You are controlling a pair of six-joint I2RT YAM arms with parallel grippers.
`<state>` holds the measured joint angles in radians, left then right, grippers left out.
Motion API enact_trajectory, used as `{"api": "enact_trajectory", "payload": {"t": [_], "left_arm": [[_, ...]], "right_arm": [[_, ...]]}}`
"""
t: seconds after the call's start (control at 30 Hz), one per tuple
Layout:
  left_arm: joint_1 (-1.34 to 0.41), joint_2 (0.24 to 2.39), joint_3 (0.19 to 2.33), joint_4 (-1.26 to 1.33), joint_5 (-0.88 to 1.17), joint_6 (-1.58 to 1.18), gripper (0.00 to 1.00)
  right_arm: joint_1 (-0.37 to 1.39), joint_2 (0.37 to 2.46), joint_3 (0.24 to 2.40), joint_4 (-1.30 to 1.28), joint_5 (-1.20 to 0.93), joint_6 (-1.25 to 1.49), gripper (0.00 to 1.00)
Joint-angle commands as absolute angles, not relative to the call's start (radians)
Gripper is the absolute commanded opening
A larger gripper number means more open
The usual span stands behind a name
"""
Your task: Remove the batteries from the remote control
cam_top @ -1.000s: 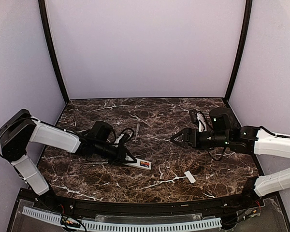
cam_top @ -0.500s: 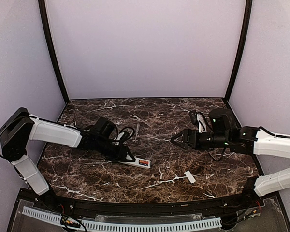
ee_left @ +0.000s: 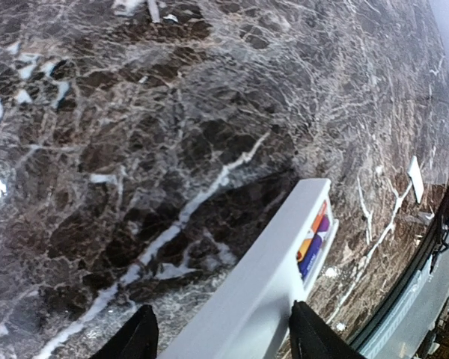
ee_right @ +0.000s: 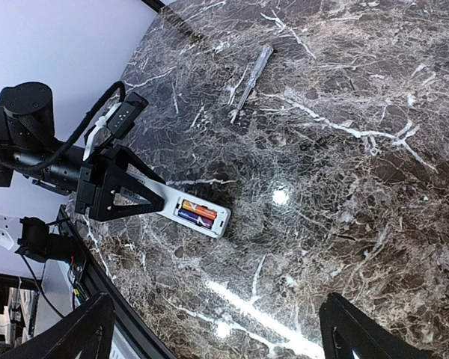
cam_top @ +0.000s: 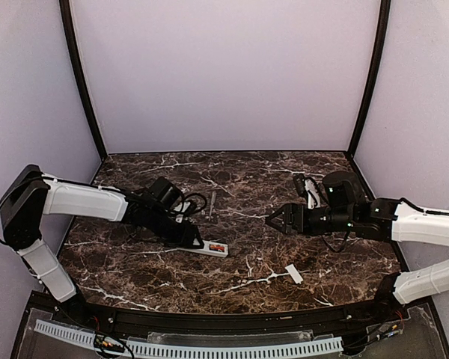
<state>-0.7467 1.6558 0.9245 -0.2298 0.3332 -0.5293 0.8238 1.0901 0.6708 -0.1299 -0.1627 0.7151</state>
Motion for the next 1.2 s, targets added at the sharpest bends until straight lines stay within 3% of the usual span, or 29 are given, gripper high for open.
{"api": "enact_trajectory", "payload": {"t": [0.0, 0.23, 0.3, 0.4, 0.47, 0.93, 1.03, 1.17], "left_arm": [[-0.75, 1.676, 0.966, -0.355, 0.242, -0.467, 0.61], [-0.75, 1.679, 0.985, -0.393, 0.185, -0.433, 0.67], [-0.75, 1.677, 1.001, -0.422, 0.161, -0.417, 0.71], [-0.75, 1.671, 1.019, -0.47, 0.127, -0.396, 0.86], [-0.75, 1.664, 1.029, -0.487, 0.103, -0.385, 0.9], [-0.75, 1.649, 1.143, -0.469, -0.018, -0.292, 0.88], [-0.732, 1.66, 1.136, -0.333, -0.035, -0.254, 0.98], [-0.676, 1.735, 1.223, -0.302, 0.069, -0.271, 0.99]], "right_arm": [[0.814, 1.091, 0.664, -0.106, -0.156, 0.706, 0.95], [0.812, 1.084, 0.657, -0.107, -0.158, 0.704, 0.95], [0.811, 1.082, 0.654, -0.107, -0.156, 0.704, 0.95], [0.811, 1.081, 0.651, -0.107, -0.155, 0.703, 0.95], [0.81, 1.081, 0.65, -0.107, -0.154, 0.703, 0.95], [0.802, 1.104, 0.627, -0.06, -0.127, 0.627, 0.97], [0.792, 1.12, 0.615, -0.019, -0.093, 0.595, 0.99], [0.771, 1.168, 0.623, 0.036, -0.07, 0.539, 0.99]]}}
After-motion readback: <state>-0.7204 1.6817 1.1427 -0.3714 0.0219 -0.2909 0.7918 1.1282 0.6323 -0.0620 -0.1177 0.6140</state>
